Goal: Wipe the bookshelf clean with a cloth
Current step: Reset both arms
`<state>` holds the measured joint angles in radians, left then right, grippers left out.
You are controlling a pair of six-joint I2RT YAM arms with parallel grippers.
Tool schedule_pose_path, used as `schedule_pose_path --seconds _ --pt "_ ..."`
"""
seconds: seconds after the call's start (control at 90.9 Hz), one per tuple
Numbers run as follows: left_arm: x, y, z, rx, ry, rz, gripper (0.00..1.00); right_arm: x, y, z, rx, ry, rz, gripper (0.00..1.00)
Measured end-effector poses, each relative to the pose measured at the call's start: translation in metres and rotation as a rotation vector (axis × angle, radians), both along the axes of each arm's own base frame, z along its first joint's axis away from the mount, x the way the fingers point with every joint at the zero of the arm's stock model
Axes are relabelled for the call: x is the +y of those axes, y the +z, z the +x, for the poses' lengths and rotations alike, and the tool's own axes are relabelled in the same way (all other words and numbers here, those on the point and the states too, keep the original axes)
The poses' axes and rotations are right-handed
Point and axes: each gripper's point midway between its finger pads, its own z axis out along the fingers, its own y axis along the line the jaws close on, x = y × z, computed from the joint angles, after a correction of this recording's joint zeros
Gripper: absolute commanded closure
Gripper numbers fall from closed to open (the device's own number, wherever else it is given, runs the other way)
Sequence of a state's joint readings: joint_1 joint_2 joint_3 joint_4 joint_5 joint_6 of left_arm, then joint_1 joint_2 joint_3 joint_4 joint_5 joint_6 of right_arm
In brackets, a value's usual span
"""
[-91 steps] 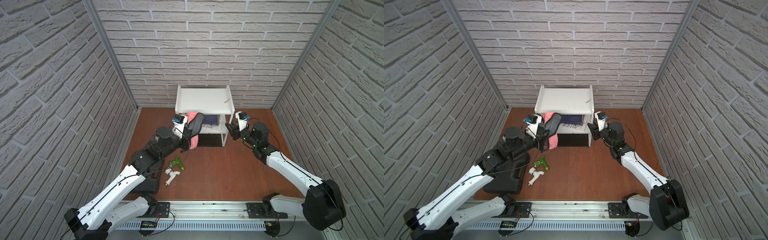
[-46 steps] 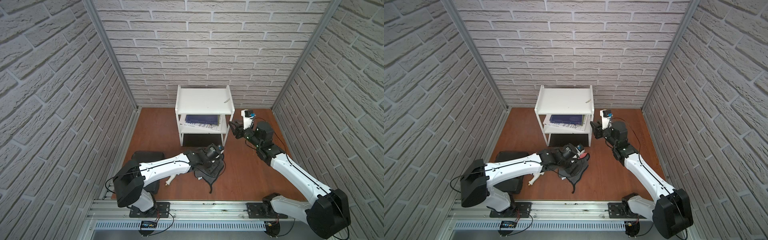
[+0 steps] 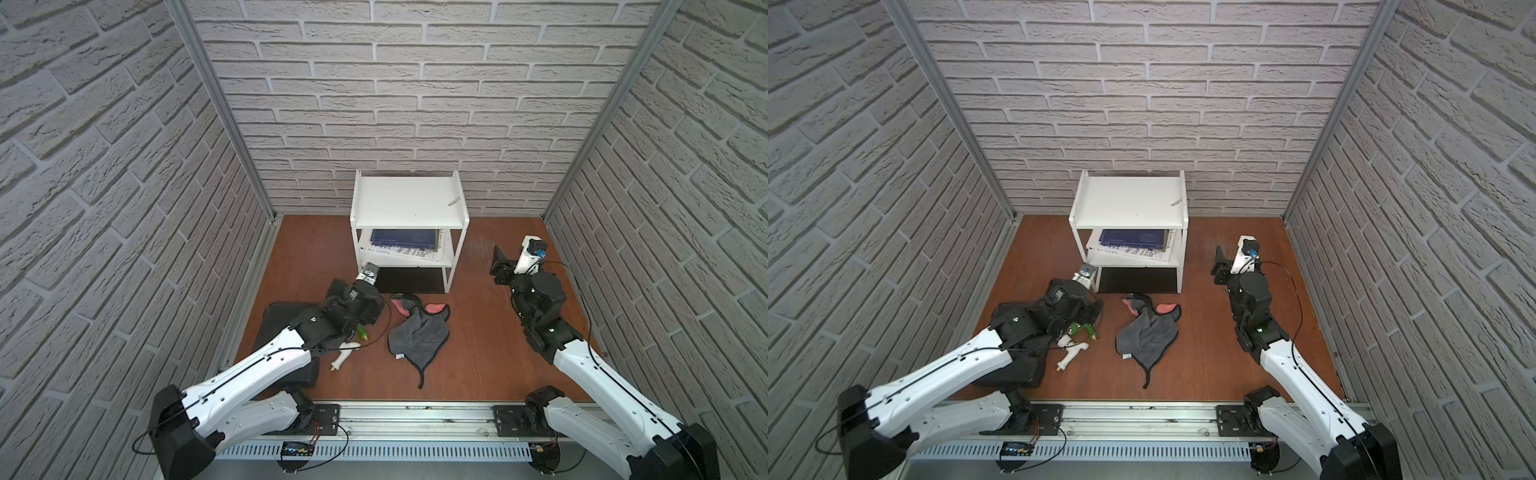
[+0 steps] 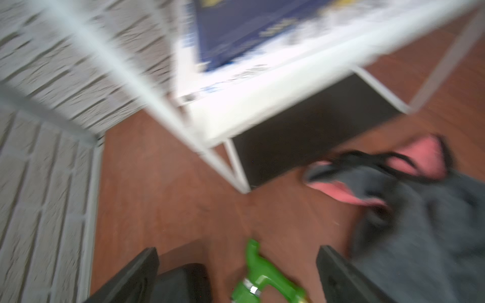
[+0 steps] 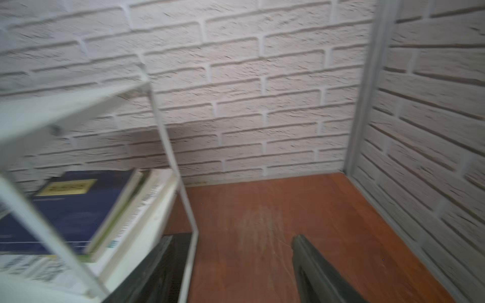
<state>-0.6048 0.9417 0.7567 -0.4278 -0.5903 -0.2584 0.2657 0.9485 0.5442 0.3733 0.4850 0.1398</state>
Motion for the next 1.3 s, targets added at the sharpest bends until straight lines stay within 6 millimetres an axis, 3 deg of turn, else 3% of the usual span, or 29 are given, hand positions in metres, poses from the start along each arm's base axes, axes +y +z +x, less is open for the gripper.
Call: schedule_pose_path --seconds 0.077,0.121,0.209,0.308,0.484,0.671,0.792,0.979,1.1,1.298 --pt "0.065 -0.009 0.002 -0.077 0.216 -0.033 0.02 -0.03 -0.035 -0.004 0.094 -0.151 -0.07 0.01" --pt "0.098 -0.022 -0.001 -0.094 0.322 -0.037 0.02 -0.044 -0.054 -0.008 0.153 -0.222 -0.108 0.01" --pt "0.145 -0.046 -0.007 -0.088 0.474 -0.048 0.02 -0.065 -0.082 -0.014 0.25 -0.317 -0.159 0.01" --pt "0.173 -0.076 -0.007 -0.078 0.554 -0.076 0.02 -0.078 -0.106 -0.018 0.316 -0.376 -0.192 0.01" --pt "0.168 -0.122 0.014 -0.016 0.473 -0.103 0.02 -0.082 -0.153 -0.018 0.403 -0.357 -0.221 0.01" --pt "0.156 -0.124 0.054 -0.062 0.347 -0.105 0.02 -0.074 -0.167 0.004 0.328 -0.24 -0.146 0.01" --pt "0.15 -0.125 0.073 -0.064 0.291 -0.116 0.02 -0.057 -0.179 0.015 0.319 -0.106 -0.134 0.01" --pt "0.138 -0.106 0.104 -0.099 0.194 -0.141 0.02 -0.043 -0.182 0.034 0.317 -0.017 -0.125 0.01" --pt "0.133 -0.105 0.111 -0.134 0.156 -0.156 0.02 -0.043 -0.176 0.04 0.3 -0.005 -0.115 0.01" --pt "0.128 -0.136 0.096 -0.108 0.158 -0.134 0.02 -0.041 -0.176 0.041 0.3 0.007 -0.111 0.01"
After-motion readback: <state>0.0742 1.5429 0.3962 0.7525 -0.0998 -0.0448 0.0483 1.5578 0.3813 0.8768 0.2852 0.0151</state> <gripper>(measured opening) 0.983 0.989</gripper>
